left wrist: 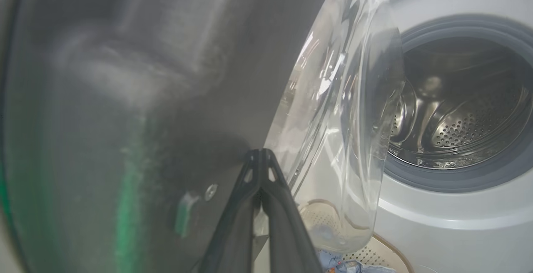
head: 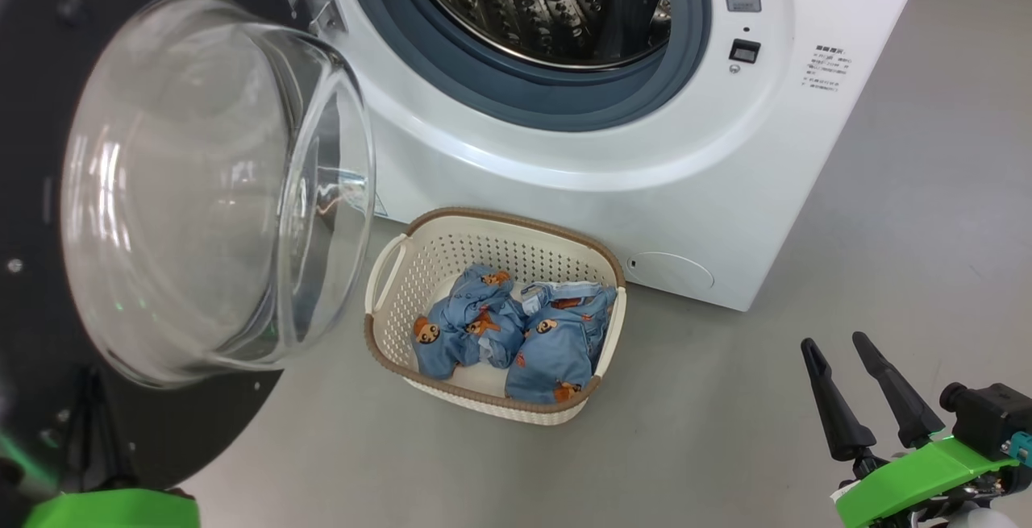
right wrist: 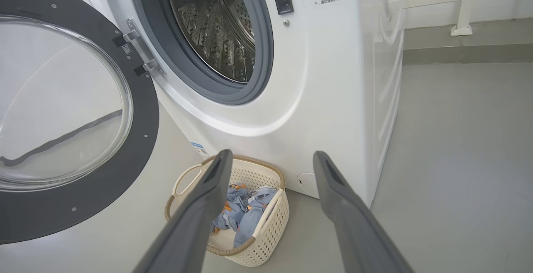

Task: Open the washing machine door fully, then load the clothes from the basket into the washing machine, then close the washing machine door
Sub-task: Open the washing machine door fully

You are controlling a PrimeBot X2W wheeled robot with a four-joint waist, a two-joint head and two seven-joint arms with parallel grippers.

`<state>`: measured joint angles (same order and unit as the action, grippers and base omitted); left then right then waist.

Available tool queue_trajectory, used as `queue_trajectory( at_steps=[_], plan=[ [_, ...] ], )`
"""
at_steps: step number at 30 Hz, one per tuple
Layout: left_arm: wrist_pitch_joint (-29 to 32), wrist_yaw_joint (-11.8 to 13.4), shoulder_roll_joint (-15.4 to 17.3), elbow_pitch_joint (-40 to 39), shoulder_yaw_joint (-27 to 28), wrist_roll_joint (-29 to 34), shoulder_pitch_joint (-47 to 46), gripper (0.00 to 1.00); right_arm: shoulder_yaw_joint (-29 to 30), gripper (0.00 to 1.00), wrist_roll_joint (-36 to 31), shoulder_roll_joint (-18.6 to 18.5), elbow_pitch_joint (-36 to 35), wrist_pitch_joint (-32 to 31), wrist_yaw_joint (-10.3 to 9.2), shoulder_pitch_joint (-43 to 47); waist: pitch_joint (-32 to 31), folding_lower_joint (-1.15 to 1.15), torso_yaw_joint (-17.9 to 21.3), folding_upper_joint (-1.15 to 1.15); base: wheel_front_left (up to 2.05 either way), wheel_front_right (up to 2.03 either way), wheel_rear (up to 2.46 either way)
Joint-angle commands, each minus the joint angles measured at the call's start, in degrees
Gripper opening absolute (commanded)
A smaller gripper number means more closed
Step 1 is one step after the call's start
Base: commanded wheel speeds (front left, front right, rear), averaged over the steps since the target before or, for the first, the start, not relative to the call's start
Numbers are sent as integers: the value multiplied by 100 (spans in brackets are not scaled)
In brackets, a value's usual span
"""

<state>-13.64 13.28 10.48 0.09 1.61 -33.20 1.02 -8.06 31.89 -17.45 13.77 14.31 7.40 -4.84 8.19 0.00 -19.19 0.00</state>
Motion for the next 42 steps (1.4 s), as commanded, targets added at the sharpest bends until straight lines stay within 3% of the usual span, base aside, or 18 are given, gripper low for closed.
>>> queue_trajectory(
  at_steps=[1, 26, 42],
  plan=[
    [-56, 35, 266, -2, 384, -48, -265, 0, -115, 100, -39, -96, -129, 69, 9, -173, 4, 0, -2, 0, 0, 0, 0],
    [-132, -141, 872, 1517, 1202, 72, -1196, 0, -190, 100, -34, -174, -156, 69, 9, -234, 147, 0, 49, 0, 0, 0, 0],
    [-135, -641, 1428, 2756, 2023, 433, -2003, 0, -230, 100, -31, -308, -208, 69, 9, -357, 450, 0, 155, 0, 0, 0, 0]
  ],
)
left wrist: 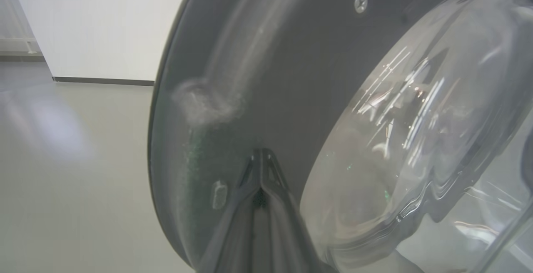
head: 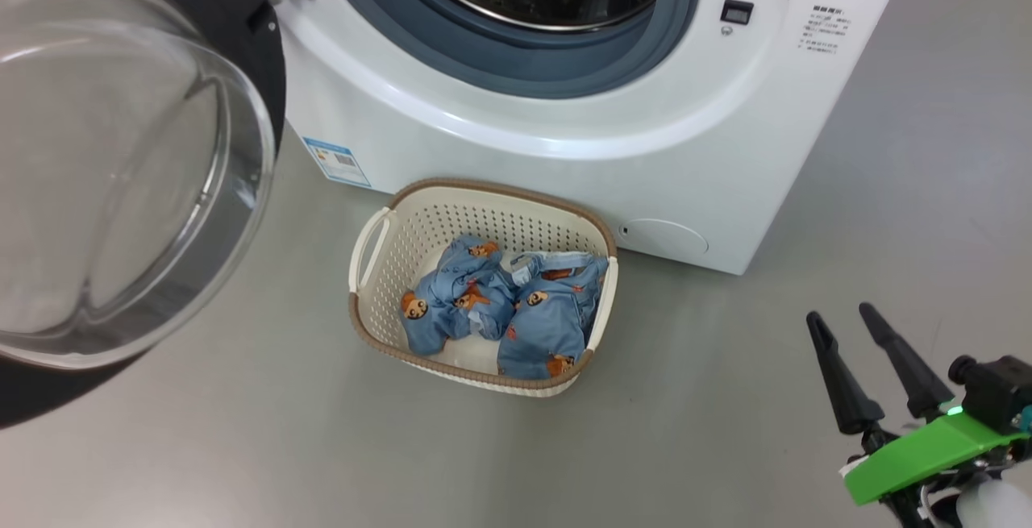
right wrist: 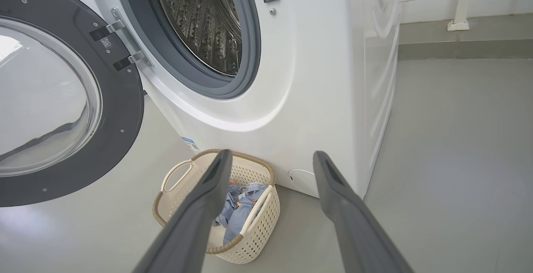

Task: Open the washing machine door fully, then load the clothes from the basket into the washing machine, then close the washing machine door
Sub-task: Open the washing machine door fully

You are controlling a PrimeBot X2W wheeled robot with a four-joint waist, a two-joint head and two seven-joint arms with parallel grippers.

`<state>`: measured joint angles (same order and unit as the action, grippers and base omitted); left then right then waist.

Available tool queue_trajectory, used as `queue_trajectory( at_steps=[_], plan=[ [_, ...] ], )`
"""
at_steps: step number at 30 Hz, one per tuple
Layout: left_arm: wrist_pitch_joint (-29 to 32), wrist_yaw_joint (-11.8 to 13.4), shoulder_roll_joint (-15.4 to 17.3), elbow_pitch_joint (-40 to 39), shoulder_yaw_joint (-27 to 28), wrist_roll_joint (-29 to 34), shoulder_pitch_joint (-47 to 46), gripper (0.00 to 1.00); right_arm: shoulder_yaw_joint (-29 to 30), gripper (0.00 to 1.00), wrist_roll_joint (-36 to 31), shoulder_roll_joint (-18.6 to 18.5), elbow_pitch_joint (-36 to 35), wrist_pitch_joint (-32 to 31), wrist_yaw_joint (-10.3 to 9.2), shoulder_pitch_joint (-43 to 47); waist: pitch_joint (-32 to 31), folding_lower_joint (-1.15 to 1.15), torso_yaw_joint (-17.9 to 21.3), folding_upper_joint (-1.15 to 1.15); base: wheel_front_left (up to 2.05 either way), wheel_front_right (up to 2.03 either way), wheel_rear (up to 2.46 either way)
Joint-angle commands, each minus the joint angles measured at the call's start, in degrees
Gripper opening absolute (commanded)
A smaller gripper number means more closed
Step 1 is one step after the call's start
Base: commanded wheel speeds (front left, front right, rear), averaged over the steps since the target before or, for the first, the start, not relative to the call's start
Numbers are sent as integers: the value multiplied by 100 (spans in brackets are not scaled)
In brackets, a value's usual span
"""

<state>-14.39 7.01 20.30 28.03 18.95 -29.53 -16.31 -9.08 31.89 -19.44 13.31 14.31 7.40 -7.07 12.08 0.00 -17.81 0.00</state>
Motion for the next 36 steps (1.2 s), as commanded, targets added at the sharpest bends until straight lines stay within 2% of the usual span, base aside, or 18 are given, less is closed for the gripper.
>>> queue_trajectory(
  at_steps=[1, 7, 17, 27, 36],
  plan=[
    [-61, -66, 473, 53, 326, 92, -339, 0, -124, 100, -30, -123, -165, 69, 9, -149, 89, 0, 22, 0, 0, 0, 0],
    [-61, -278, 664, 575, 593, 289, -760, 0, -128, 100, -47, -178, -198, 69, 9, -254, 293, 0, 71, 0, 0, 0, 0],
    [-61, -441, 835, 1135, 893, 638, -1257, 0, -115, 100, -58, -225, -216, 69, 9, -393, 535, 0, 154, 0, 0, 0, 0],
    [-61, -356, 802, 1336, 1051, 946, -1594, 0, -78, 100, -65, -269, -235, 69, 9, -492, 720, 0, 204, 0, 0, 0, 0],
    [-61, -128, 786, 1491, 1088, 1081, -1739, 0, -80, 100, -78, -303, -262, 69, 9, -571, 820, 0, 256, 0, 0, 0, 0]
  ],
)
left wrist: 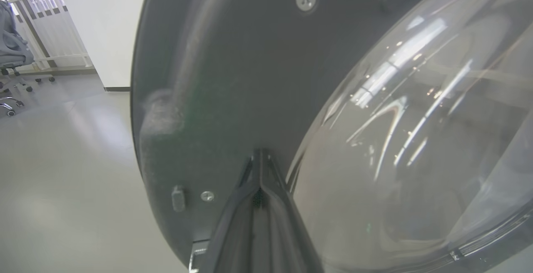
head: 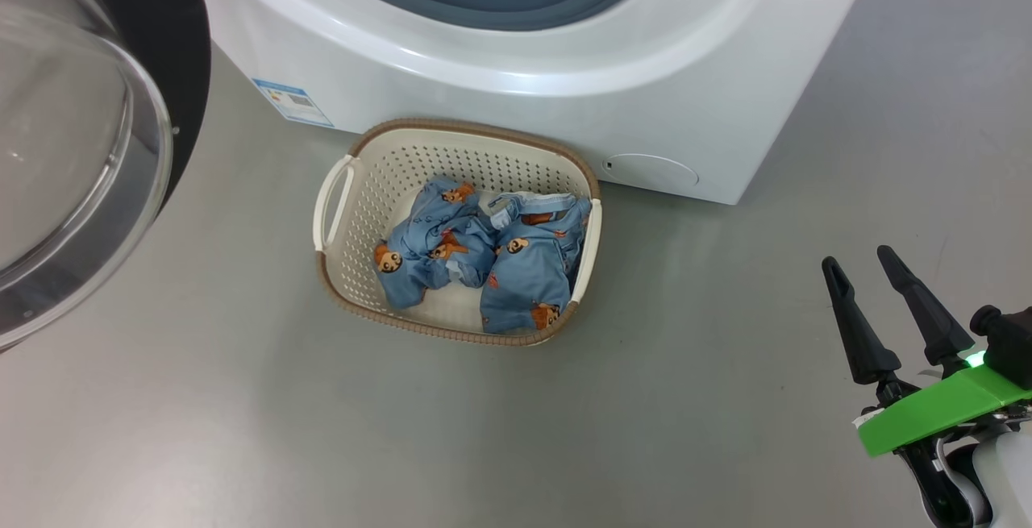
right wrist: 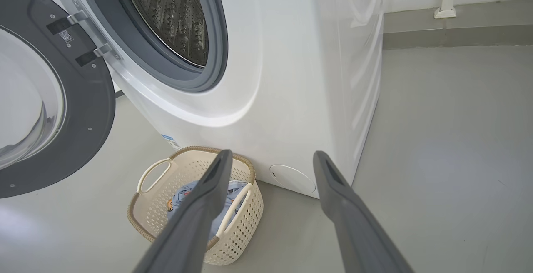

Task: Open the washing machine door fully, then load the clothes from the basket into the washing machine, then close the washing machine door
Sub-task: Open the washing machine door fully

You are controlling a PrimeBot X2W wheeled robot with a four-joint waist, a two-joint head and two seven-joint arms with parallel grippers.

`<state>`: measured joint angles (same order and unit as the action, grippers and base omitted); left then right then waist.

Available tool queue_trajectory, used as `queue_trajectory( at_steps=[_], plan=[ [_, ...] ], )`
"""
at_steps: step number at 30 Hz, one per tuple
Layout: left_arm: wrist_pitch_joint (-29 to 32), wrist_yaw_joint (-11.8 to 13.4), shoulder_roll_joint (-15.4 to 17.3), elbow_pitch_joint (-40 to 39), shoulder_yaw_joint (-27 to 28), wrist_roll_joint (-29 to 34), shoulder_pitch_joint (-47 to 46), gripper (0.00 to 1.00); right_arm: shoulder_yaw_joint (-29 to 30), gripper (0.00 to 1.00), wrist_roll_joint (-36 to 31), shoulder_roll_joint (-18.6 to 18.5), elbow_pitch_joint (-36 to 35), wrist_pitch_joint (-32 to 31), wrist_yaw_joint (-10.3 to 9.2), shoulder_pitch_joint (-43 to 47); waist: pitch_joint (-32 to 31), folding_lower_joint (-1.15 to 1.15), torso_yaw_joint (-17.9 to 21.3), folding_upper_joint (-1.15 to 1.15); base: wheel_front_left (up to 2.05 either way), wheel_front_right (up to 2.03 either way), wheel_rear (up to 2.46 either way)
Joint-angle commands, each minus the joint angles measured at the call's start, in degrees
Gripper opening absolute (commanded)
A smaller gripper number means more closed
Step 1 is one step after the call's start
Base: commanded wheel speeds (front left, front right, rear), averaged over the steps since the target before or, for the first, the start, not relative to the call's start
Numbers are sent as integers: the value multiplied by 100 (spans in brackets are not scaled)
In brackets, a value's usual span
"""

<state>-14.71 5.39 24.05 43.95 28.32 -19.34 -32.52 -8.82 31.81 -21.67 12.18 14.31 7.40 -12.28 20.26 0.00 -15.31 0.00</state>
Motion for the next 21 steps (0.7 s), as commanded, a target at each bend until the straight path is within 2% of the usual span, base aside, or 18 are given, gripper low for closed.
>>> queue_trajectory(
  at_steps=[1, 9, 17, 21],
  plan=[
    [-29, 51, 412, -87, 155, 63, -127, 0, -109, 100, -74, -79, -145, 69, 9, -56, 4, 0, 14, 0, 0, 0, 0],
    [-29, -5, 190, -325, 220, -5, 114, 0, -91, 100, -88, 8, -89, 69, 9, 6, -194, 0, 18, 0, 0, 0, 0],
    [-29, -198, -169, -619, 176, -23, 454, 0, -109, 100, -73, 126, -42, 69, 9, 161, -561, 0, -39, 0, 0, 0, 0],
    [-29, -406, -339, -839, 158, -42, 711, 0, -105, 100, -65, 174, -27, 69, 9, 256, -773, 0, -80, 0, 0, 0, 0]
  ],
)
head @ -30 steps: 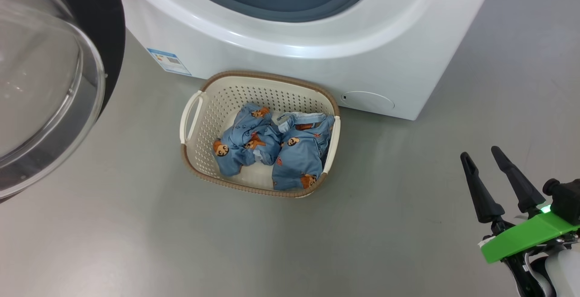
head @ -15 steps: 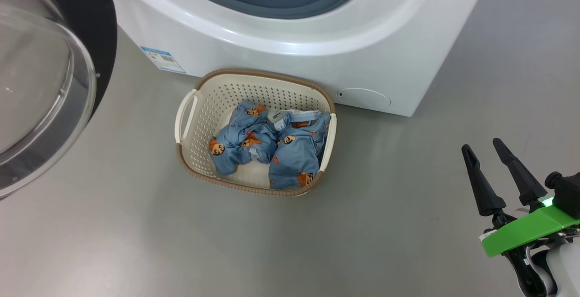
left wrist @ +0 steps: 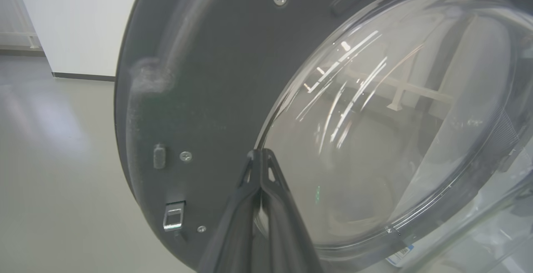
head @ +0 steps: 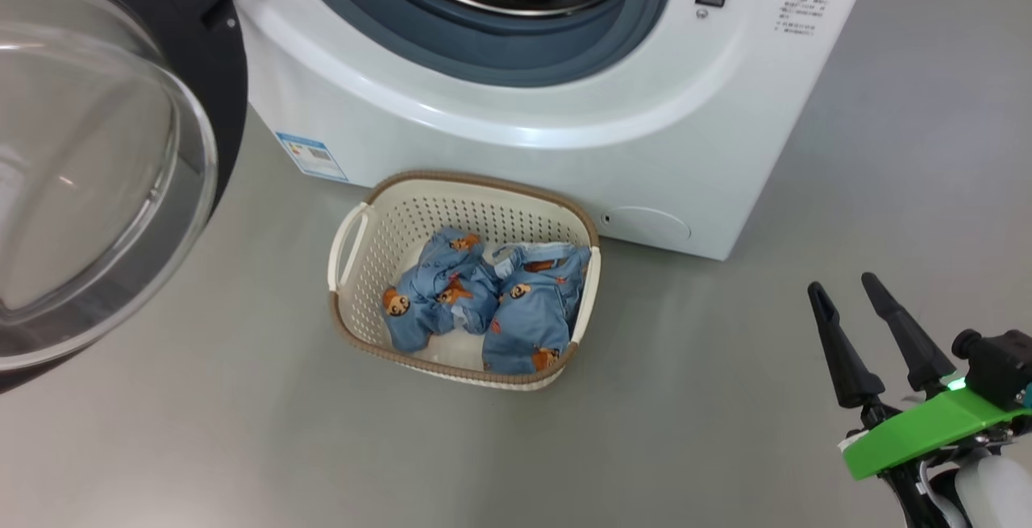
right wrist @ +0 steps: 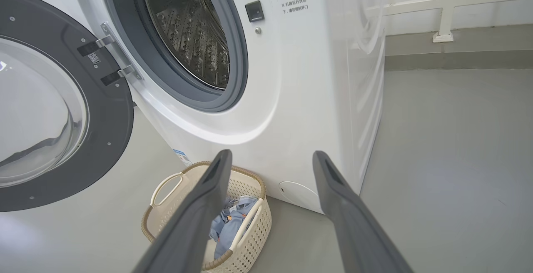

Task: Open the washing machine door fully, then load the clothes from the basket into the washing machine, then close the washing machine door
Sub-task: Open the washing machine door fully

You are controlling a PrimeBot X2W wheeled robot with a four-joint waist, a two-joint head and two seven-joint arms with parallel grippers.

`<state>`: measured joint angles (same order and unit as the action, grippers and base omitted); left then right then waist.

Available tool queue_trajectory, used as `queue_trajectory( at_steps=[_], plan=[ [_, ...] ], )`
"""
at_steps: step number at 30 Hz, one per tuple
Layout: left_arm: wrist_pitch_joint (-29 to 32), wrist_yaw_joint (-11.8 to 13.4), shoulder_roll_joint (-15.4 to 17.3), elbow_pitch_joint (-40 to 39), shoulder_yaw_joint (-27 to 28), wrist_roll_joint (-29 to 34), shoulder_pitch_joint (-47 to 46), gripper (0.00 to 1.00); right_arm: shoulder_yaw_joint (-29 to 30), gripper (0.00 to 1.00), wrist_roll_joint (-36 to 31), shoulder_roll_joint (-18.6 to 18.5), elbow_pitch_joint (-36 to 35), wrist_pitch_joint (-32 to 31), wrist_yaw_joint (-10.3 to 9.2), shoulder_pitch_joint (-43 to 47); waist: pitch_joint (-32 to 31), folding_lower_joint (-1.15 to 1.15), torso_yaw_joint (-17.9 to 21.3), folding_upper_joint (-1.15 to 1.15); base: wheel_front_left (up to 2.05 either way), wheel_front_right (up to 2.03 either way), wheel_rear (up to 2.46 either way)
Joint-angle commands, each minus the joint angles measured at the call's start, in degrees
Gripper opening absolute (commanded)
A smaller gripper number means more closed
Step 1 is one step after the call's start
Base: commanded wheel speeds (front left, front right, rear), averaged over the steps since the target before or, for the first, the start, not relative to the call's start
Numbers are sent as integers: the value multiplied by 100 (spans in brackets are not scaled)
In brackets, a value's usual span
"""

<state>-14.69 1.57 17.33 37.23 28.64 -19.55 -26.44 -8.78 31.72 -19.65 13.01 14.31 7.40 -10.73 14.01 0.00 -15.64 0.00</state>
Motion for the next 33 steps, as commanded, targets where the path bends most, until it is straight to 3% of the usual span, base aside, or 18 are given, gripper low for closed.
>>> queue_trajectory(
  at_steps=[1, 3, 6, 10, 14, 19, 20, 33],
  plan=[
    [-30, -88, 293, -221, 133, -40, 184, 0, -104, 100, -54, -17, -107, 69, 9, 125, -195, 0, -53, 0, 0, 0, 0],
    [-30, -221, 251, -302, 107, -27, 356, 0, -102, 100, -47, 2, -92, 69, 9, 172, -294, 0, -62, 0, 0, 0, 0],
    [-30, -458, 224, -379, 102, -33, 591, 21, -106, 100, -35, 31, -81, 69, 9, 242, -435, 0, -56, 0, 0, 0, 0],
    [-30, -762, 140, -583, -1, -41, 867, 35, -89, 100, -21, 67, -85, 69, 9, 353, -610, 0, -13, 0, 0, 0, 0],
    [-30, -883, -9, -953, -270, 4, 1206, 49, -48, 100, -16, 117, -95, 69, 9, 467, -752, 0, 87, 0, 0, 0, 0],
    [-30, -902, -195, -1478, -851, -138, 1592, 95, -16, 100, -29, 157, -126, 69, 9, 539, -820, 0, 295, 0, 0, 0, 0],
    [-30, -903, -202, -1587, -973, -179, 1662, 100, -5, 100, -31, 162, -131, 69, 9, 544, -826, 0, 345, 0, 0, 0, 0],
    [-30, -904, -335, -2360, -2085, -349, 2138, 100, 79, 100, -55, 228, -156, 69, 9, 572, -868, 0, 1089, 0, 0, 0, 0]
  ],
)
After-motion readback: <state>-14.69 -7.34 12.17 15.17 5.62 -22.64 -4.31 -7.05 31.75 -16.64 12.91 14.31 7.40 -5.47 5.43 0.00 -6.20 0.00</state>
